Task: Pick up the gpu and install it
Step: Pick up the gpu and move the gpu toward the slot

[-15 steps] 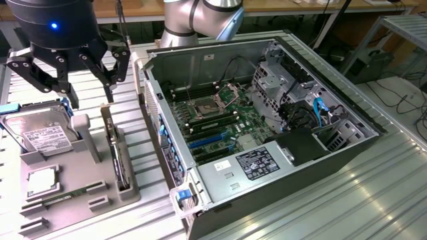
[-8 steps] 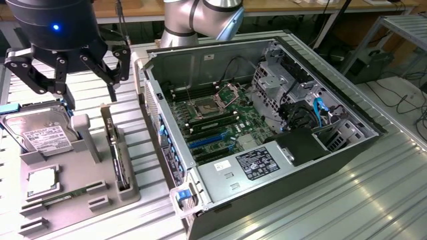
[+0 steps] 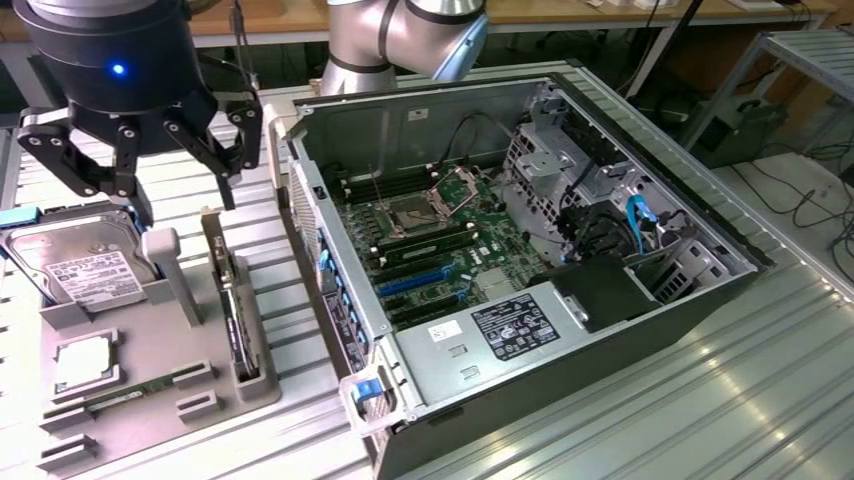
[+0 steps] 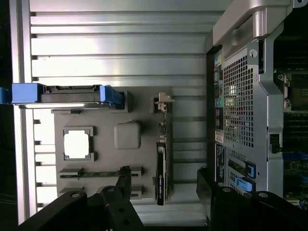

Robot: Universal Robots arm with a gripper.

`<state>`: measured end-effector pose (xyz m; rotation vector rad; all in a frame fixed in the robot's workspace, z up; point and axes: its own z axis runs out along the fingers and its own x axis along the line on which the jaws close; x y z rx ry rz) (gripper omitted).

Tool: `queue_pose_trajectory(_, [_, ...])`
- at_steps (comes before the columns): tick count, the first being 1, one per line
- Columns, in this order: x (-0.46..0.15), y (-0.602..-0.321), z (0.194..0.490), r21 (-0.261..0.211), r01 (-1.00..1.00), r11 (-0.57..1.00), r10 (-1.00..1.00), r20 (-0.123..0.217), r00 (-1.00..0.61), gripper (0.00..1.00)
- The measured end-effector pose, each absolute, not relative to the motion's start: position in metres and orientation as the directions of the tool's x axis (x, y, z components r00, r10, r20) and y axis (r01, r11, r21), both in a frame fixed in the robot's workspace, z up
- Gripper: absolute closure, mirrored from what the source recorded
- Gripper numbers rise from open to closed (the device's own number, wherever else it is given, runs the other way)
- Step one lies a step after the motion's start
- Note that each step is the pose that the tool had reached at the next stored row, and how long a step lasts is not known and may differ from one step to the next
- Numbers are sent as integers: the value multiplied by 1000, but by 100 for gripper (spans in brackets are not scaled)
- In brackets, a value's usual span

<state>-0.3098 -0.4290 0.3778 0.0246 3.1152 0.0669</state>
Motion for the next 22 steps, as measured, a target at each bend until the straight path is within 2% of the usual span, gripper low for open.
queue_pose_trajectory(22, [-310, -429, 365, 43, 15, 999, 16, -23, -1000, 34])
